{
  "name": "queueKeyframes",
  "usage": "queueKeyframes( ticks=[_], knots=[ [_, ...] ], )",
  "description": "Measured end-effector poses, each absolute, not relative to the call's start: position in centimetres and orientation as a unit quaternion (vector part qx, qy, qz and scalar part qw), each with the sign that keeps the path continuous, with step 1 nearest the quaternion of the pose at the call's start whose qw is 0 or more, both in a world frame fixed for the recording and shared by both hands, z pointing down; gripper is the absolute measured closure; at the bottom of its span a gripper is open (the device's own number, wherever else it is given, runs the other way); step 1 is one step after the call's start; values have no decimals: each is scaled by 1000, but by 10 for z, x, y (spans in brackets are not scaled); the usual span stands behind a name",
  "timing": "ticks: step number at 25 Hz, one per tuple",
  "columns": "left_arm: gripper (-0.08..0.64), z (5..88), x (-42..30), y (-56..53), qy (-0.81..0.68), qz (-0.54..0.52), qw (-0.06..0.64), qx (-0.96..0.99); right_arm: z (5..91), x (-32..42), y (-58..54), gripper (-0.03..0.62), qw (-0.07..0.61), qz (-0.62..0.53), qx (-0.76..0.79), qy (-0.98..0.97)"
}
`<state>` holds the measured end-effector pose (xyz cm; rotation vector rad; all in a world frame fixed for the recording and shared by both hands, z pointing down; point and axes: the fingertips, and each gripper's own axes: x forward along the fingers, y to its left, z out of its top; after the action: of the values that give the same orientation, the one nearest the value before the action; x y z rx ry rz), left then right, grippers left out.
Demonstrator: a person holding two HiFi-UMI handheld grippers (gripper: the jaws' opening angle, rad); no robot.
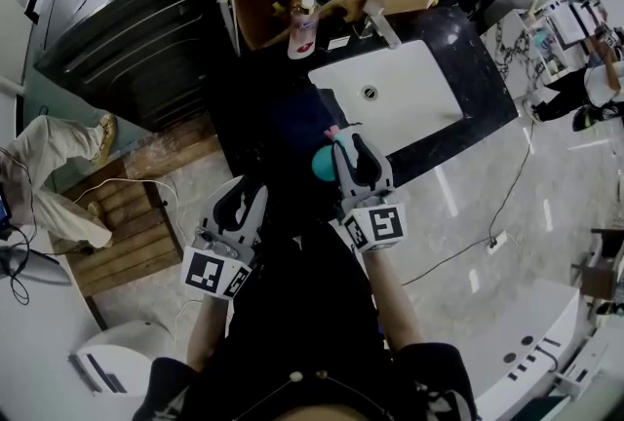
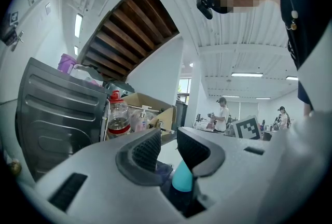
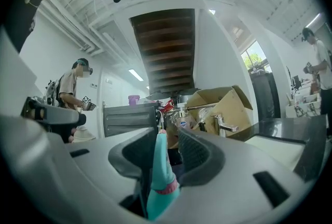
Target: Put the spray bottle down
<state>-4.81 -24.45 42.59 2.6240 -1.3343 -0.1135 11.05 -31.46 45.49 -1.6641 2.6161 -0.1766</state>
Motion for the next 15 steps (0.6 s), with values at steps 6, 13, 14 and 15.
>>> queueKeyframes(
  ticks=[6, 13, 14, 15],
  knots=[
    [460, 426, -46, -240, -441, -40, 97, 892, 449, 113, -306, 451, 25, -56, -540, 839],
    [460, 425, -49, -236, -433, -39, 95, 895, 416, 136, -269, 448, 62, -88, -553, 826],
    [460, 424, -49, -236, -433, -38, 94, 896, 416, 141, -263, 446, 57, -96, -554, 825],
    [460, 424, -49, -236, -433, -37, 92, 896, 417, 147, -257, 446, 51, -104, -556, 823]
  ],
)
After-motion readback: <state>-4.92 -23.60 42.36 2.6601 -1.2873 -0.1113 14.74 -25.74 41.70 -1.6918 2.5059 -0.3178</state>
